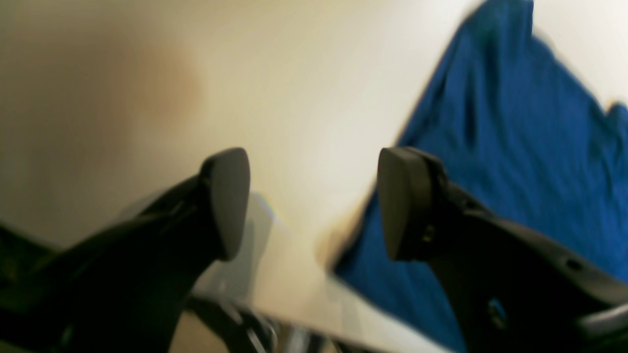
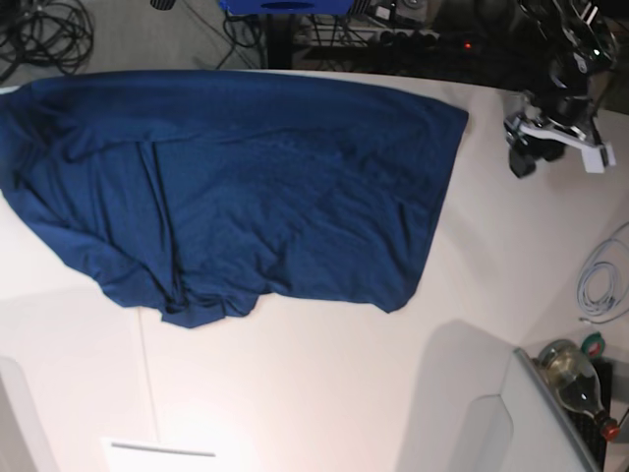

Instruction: Layout the t-shirt on the table in an organized manner, then fold the t-shirt properly

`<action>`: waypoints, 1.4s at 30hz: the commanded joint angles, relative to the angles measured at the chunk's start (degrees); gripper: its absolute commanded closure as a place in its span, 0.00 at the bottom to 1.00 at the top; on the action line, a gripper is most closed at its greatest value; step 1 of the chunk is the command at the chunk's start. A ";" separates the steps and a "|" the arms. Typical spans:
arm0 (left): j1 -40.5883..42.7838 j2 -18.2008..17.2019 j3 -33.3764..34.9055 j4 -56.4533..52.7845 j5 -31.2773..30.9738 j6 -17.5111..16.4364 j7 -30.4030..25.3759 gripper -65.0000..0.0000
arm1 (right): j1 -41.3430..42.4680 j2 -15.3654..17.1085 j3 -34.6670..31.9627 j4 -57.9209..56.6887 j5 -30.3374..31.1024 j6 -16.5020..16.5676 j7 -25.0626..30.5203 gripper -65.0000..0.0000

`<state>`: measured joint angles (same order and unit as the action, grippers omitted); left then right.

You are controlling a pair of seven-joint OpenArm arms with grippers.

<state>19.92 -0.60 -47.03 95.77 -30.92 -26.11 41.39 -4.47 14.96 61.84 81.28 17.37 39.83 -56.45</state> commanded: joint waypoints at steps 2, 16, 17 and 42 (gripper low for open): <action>-0.98 -1.46 0.04 0.89 -0.69 -0.57 -0.90 0.39 | 3.20 4.86 -9.49 -2.20 1.49 0.17 6.29 0.32; -1.42 -3.49 22.54 0.28 -0.51 -0.40 -0.81 1.00 | 29.66 13.92 -44.75 -49.93 1.49 -1.72 34.42 0.33; -1.51 -3.40 23.24 0.28 -0.51 -0.40 -0.81 1.00 | 30.01 13.92 -45.98 -51.60 1.49 -2.87 35.92 0.33; -0.63 -4.37 23.77 -4.47 -0.51 -0.40 -0.99 1.00 | 29.83 13.48 -48.61 -58.81 1.58 -14.74 42.60 0.42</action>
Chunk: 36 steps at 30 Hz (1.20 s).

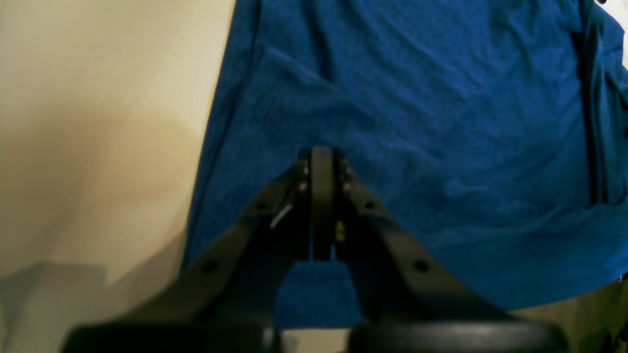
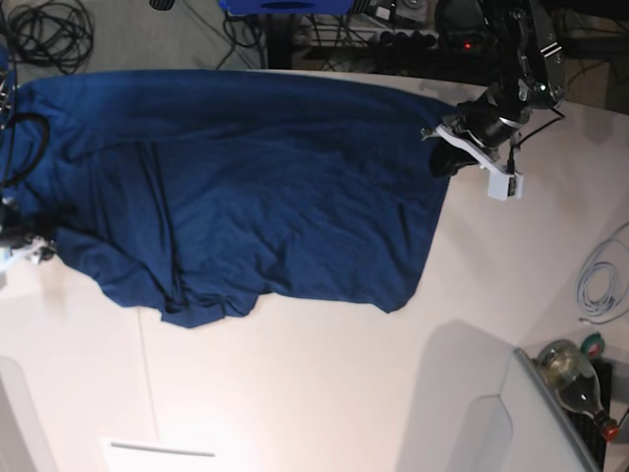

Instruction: Layout the t-shirt on the table in an organized manner, then fold the t-shirt properly

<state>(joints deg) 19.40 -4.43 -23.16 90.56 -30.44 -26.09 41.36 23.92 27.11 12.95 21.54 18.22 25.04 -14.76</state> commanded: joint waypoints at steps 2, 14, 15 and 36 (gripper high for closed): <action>-0.01 -0.63 -0.18 0.73 -0.99 -0.42 -0.97 1.00 | 1.44 1.33 0.37 1.01 0.90 0.06 1.53 0.31; -0.01 -0.63 -0.18 0.73 -0.99 -0.42 -1.06 1.00 | 0.47 0.18 -0.25 -0.22 0.64 5.60 3.73 0.37; -0.01 -0.63 -0.18 0.73 -0.99 -0.42 -1.06 1.00 | 0.39 0.10 -0.25 -0.22 0.64 5.60 3.73 0.37; 0.07 -0.63 -3.00 0.91 -0.90 -0.42 -1.06 1.00 | -7.97 -2.89 -0.25 32.83 0.73 0.50 -8.93 0.46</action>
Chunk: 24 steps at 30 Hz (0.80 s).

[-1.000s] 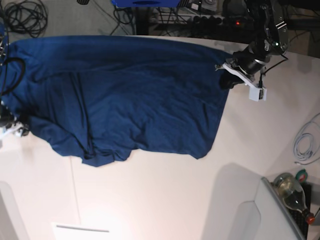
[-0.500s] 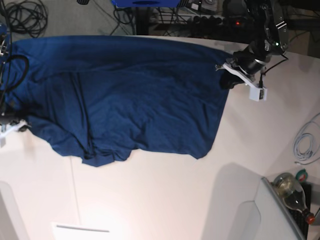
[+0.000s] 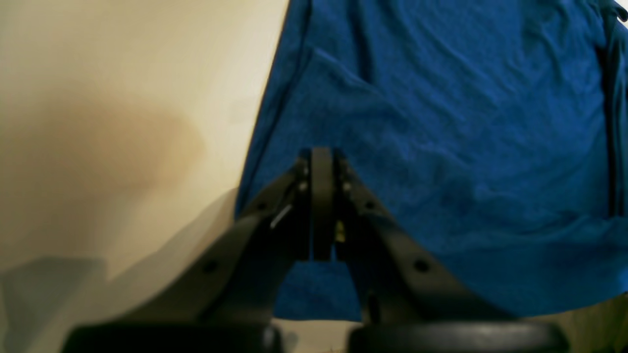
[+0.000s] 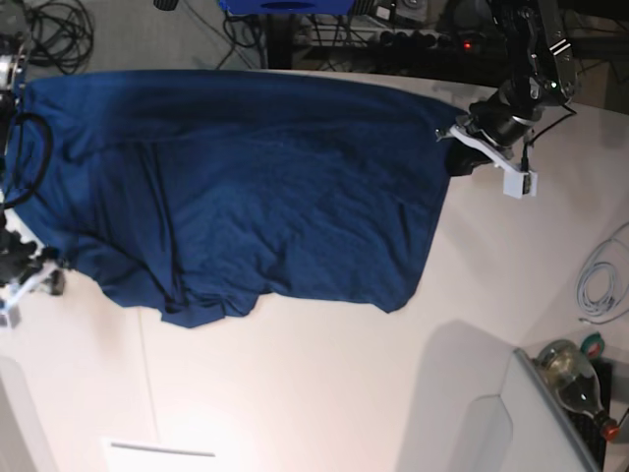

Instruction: Layout the t-shirt on the table in an organized manner, then fold the t-shirt properly

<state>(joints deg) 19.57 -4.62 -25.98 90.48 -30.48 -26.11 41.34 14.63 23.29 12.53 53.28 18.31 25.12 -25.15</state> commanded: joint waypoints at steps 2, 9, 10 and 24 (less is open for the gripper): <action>-0.10 -0.43 -0.18 1.00 -0.86 -0.40 -1.03 1.00 | -0.17 -0.56 0.17 7.25 0.64 0.41 -0.83 0.32; 0.16 -0.43 -0.79 1.08 -0.86 -0.40 -1.03 1.00 | 4.22 -2.76 -10.91 3.82 0.55 0.41 -0.83 0.33; 0.60 -0.43 -0.79 1.08 -0.86 -0.40 -1.03 1.00 | 5.37 -3.20 -12.05 1.89 0.55 0.41 -0.83 0.33; 1.31 -1.66 -0.88 0.73 -0.86 -0.40 -1.03 1.00 | 9.94 -4.61 -12.67 -10.24 0.55 0.33 2.86 0.57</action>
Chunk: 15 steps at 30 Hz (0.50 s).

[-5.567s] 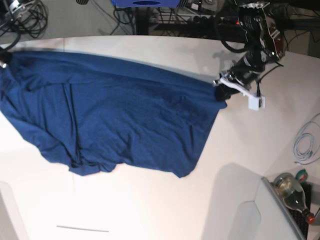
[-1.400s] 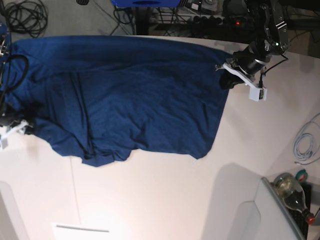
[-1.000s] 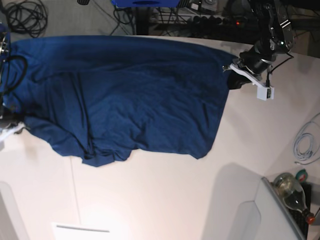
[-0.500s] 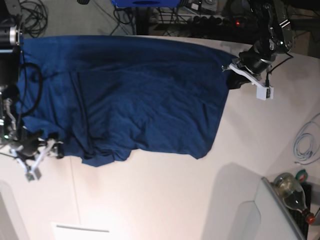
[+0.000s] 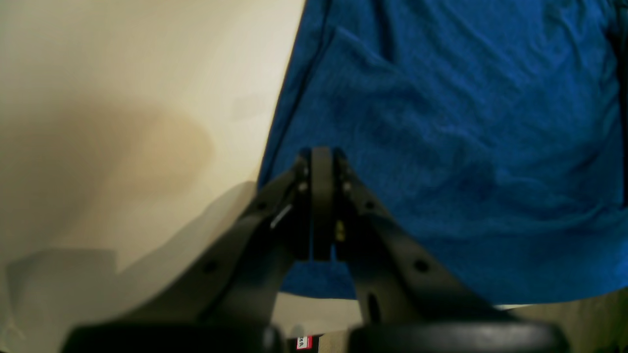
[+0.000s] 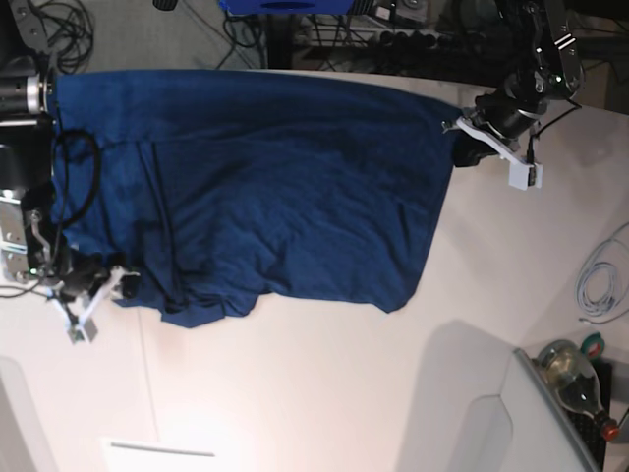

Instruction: Layout the t-shirt on the table in an organized manner, then fold the t-shirt properly

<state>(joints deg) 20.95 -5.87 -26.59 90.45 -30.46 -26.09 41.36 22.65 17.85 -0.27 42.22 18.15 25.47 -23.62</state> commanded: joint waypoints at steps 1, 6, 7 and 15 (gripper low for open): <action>-0.07 -0.42 -0.27 0.75 -0.88 -0.42 -1.06 1.00 | 1.92 0.84 0.14 0.64 0.70 -0.02 1.33 0.67; 0.37 -0.42 -0.27 0.67 -0.88 -0.42 -1.06 1.00 | 1.92 0.92 0.32 0.46 0.70 -0.02 1.24 1.00; 0.46 -0.42 -0.27 0.67 -0.88 -0.42 -1.06 1.00 | 1.92 0.92 0.41 0.46 0.70 -0.02 1.24 1.00; 0.63 -0.42 -0.27 0.84 -0.88 -0.42 -1.06 1.00 | 1.83 2.33 0.49 2.93 0.79 -0.11 1.15 1.00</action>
<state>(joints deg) 21.45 -5.82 -26.59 90.35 -30.48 -26.09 41.32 22.61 18.76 -0.23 43.77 18.09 25.45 -23.90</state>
